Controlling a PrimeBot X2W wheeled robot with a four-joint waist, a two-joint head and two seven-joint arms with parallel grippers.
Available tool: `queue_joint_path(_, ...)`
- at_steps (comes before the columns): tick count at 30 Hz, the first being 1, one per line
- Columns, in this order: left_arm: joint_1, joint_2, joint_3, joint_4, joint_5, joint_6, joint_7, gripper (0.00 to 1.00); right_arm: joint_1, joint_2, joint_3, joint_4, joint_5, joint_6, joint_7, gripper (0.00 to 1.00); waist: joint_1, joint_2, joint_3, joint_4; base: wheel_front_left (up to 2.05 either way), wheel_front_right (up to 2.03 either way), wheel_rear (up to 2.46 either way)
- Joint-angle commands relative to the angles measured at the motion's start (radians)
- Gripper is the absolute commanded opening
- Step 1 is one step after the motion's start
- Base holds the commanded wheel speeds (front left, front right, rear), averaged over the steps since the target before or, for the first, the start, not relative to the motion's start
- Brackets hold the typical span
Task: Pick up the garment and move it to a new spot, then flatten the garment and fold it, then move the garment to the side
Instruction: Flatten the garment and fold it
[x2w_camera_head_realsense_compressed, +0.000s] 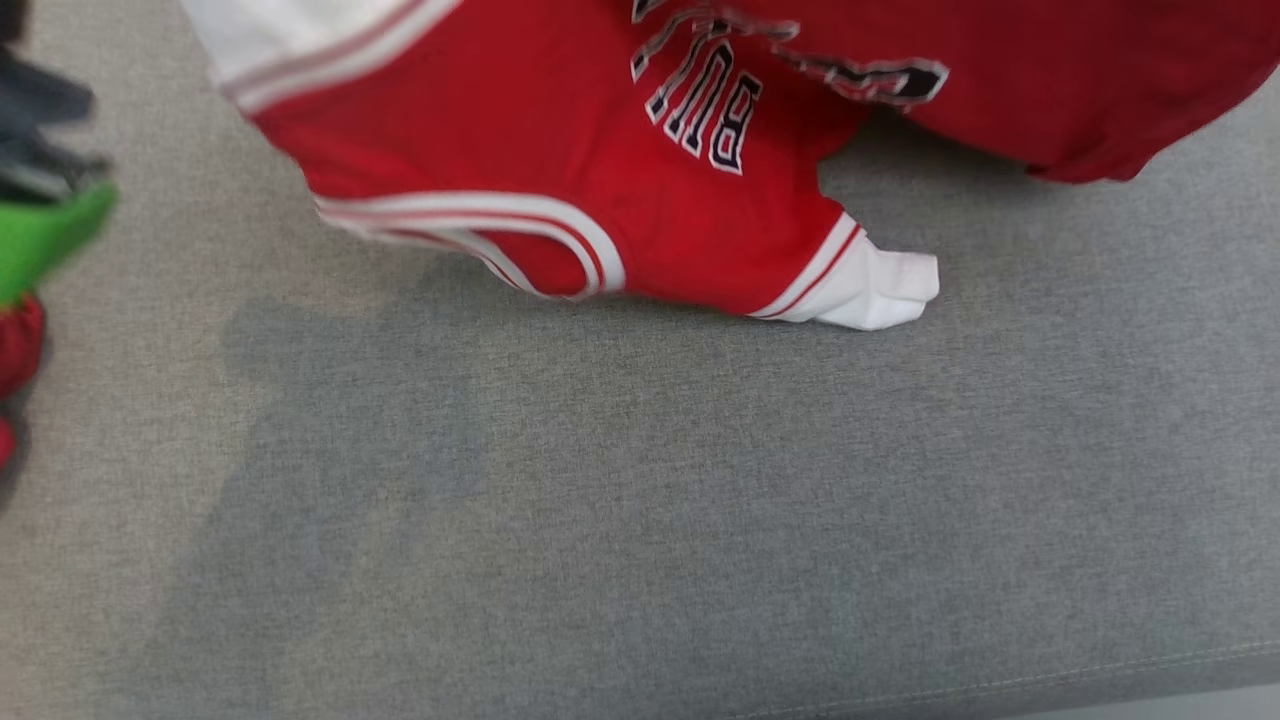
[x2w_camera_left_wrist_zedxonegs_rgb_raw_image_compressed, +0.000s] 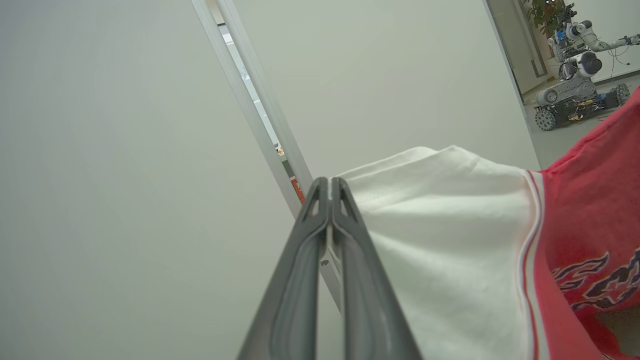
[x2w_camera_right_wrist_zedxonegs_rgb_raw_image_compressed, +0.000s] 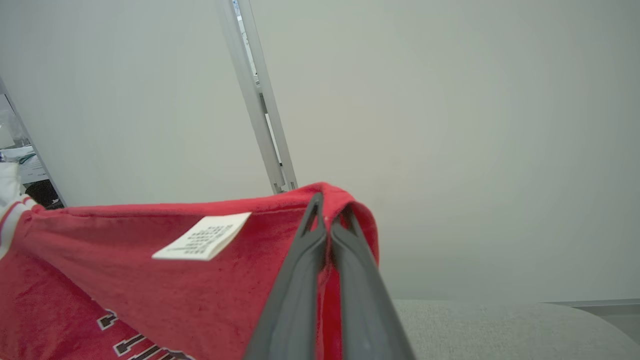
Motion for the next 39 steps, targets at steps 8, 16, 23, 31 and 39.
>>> queue_joint_path(8, -0.646, 0.044, -0.204, 0.339, 0.028, 0.003, -0.042, 0.0, -0.656, 0.057, 0.194, 0.284, -0.13, -0.001, 0.078, 0.0, 0.0, -0.0001, 0.228, -0.004, 0.0, 0.0, 0.0)
queue_joint_path(16, -1.091, -0.012, -0.264, 0.668, 0.218, 0.024, -0.186, 0.0, -1.065, 0.169, 0.327, 0.556, -0.319, -0.001, -0.105, 0.0, 0.0, -0.0001, 0.315, -0.021, 0.0, 0.0, 0.0)
queue_joint_path(23, -1.086, -0.038, -0.158, 0.487, 0.24, 0.03, -0.185, 0.0, -1.179, 0.152, 0.374, 0.603, -0.393, -0.001, -0.141, 0.0, 0.0, -0.0001, 0.422, 0.03, 0.0, 0.0, 0.0)
queue_joint_path(31, -0.683, -0.085, -0.041, 0.285, 0.203, 0.017, -0.186, 0.0, -0.993, 0.142, 0.361, 0.588, -0.42, -0.001, -0.143, 0.0, 0.0, -0.0001, 0.425, 0.091, 0.0, 0.0, 0.0)
queue_joint_path(39, -0.135, -0.155, 0.027, 0.074, 0.185, 0.002, -0.186, 0.0, -0.602, 0.15, 0.304, 0.477, -0.342, -0.001, -0.143, 0.0, 0.0, -0.0001, 0.247, 0.084, 0.0, 0.0, 0.0)
